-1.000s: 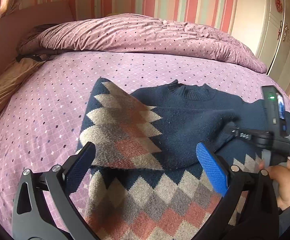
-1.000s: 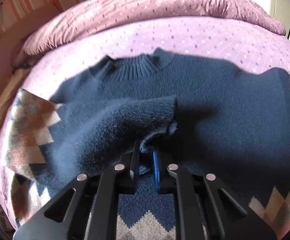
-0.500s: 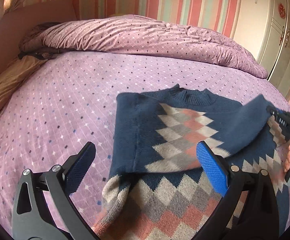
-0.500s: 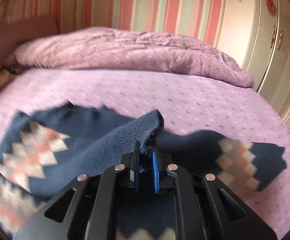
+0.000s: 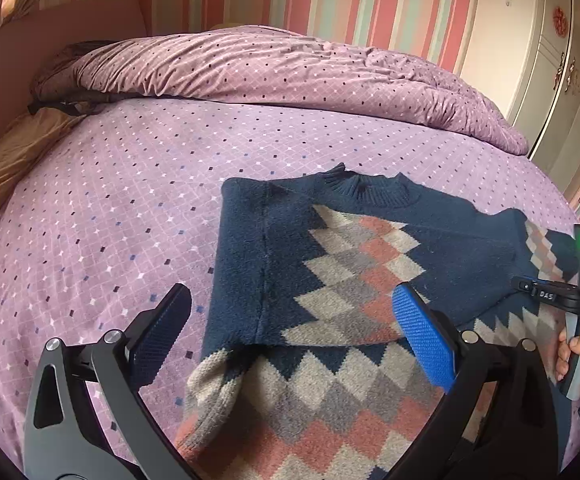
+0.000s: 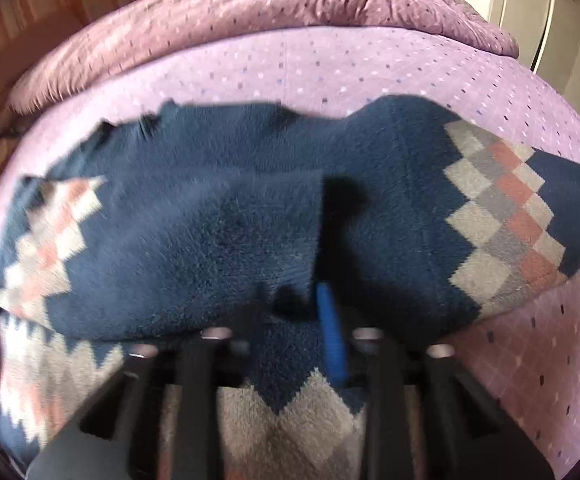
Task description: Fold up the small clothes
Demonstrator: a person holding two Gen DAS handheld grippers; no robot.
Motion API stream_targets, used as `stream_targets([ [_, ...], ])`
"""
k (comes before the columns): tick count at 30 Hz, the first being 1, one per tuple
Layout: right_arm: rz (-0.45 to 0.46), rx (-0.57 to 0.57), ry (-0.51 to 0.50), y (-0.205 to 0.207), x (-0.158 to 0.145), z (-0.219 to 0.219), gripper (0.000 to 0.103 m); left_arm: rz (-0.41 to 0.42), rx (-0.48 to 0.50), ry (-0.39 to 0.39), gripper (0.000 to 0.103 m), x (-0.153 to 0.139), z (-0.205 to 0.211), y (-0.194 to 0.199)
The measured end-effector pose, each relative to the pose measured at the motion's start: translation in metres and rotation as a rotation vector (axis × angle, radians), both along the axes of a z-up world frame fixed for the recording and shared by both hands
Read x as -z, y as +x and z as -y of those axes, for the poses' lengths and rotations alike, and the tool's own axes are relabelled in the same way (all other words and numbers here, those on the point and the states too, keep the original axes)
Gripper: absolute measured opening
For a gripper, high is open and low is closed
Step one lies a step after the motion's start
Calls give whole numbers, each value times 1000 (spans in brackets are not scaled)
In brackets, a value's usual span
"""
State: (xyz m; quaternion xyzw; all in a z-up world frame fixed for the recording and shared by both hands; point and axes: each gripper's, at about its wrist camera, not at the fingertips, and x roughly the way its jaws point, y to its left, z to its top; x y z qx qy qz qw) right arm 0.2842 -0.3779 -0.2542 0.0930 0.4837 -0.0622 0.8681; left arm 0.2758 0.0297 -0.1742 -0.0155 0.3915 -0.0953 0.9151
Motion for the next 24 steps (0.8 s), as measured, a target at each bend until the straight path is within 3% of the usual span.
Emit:
stream_targets([
  [1,31,3,1,-5,-8,1,55,3,1,-2,100,-1,1,-1],
  [3,114,4,-37,-10,-28,-4,71,11,7,-1,100,-2,3,-2],
  [5,165,-30,-58,-5,-42,-14,74,10,14,2,100,-2,6,-2],
  [7,157,-85,-74,7,-42,-27,74,9,19,7,100,-3,10,-3],
  [10,92,-177,-44,31,-22,-44,67,0,23,1,100,-2,13,-3],
  [12,1,-225,-46,39,-1,-56,44,-19,28,-1,100,0,14,-2],
  [13,-24,-231,-56,40,5,-57,42,-24,30,0,100,1,14,-2],
  [20,-54,-190,-51,33,22,-48,41,-15,54,5,100,-2,27,-4],
  [24,-32,-190,-47,30,16,-49,47,3,77,-12,100,-8,42,-2],
])
